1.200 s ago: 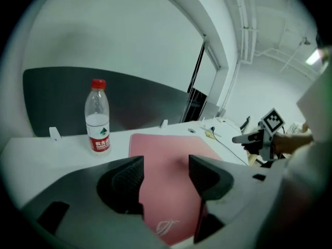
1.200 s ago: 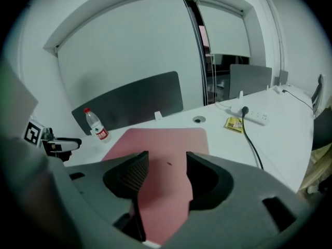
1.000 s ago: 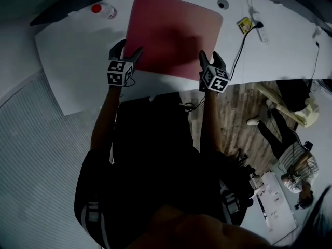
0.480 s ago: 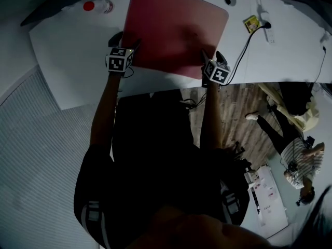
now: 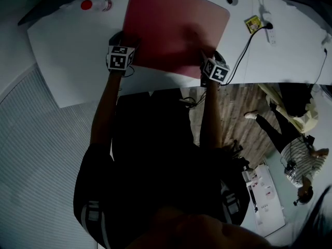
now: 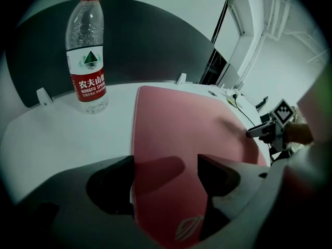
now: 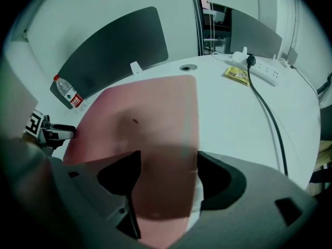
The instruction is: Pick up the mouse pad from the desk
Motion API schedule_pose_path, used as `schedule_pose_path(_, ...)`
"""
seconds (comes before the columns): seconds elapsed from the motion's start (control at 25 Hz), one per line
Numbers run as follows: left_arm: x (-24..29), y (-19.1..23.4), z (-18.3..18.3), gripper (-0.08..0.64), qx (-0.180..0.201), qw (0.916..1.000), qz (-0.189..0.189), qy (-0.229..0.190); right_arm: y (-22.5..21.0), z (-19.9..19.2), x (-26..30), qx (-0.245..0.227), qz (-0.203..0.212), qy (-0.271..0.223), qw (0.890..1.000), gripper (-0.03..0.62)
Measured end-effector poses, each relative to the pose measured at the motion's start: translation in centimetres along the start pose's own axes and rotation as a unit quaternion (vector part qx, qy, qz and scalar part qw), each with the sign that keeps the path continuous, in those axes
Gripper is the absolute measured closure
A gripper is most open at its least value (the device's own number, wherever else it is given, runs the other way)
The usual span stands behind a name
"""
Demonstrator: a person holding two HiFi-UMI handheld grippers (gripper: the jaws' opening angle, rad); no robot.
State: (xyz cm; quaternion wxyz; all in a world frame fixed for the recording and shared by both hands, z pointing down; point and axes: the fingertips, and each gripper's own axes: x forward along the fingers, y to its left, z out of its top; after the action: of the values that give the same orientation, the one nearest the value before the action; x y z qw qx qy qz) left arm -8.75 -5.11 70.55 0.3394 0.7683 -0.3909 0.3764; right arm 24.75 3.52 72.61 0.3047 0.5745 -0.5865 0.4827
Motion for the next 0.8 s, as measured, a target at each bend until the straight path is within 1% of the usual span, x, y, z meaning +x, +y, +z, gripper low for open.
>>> schedule_pose_path(0.16,0.2,-0.4,-0.2,0.204,0.004,1.0,-0.005,0.0,-0.1,0.1,0.1,0.019,0.01,0.002,1.0,0.285)
schedule_pose_path(0.28,0.2,-0.9,-0.2,0.204,0.004,0.9999,-0.011,0.008,-0.2,-0.1,0.2,0.029,0.013,0.002,0.999,0.287)
schedule_pose_path(0.44,0.3,-2.5,-0.5,0.204,0.016,0.9994,-0.027,0.015,-0.2,0.1,0.1,0.022,0.013,-0.005,1.0,0.287)
schedule_pose_path(0.56,0.9,-3.4,-1.1,0.202,0.026,0.9991,-0.027,0.018,0.0,0.3,0.1,0.012,0.019,-0.008,1.0,0.287)
schedule_pose_path(0.68,1.1,-3.9,-1.0,0.199,0.021,0.9993,-0.027,0.014,0.0,0.3,0.3,0.006,0.019,-0.015,1.0,0.287)
schedule_pose_path(0.76,1.0,-4.1,-0.9,0.199,0.02,0.9992,-0.03,0.015,0.4,0.5,0.2,0.011,0.028,-0.024,0.999,0.287)
schedule_pose_path(0.8,0.9,-4.0,-0.9,0.199,0.02,0.9992,-0.031,0.015,0.6,0.3,0.2,0.019,0.027,-0.02,0.999,0.287)
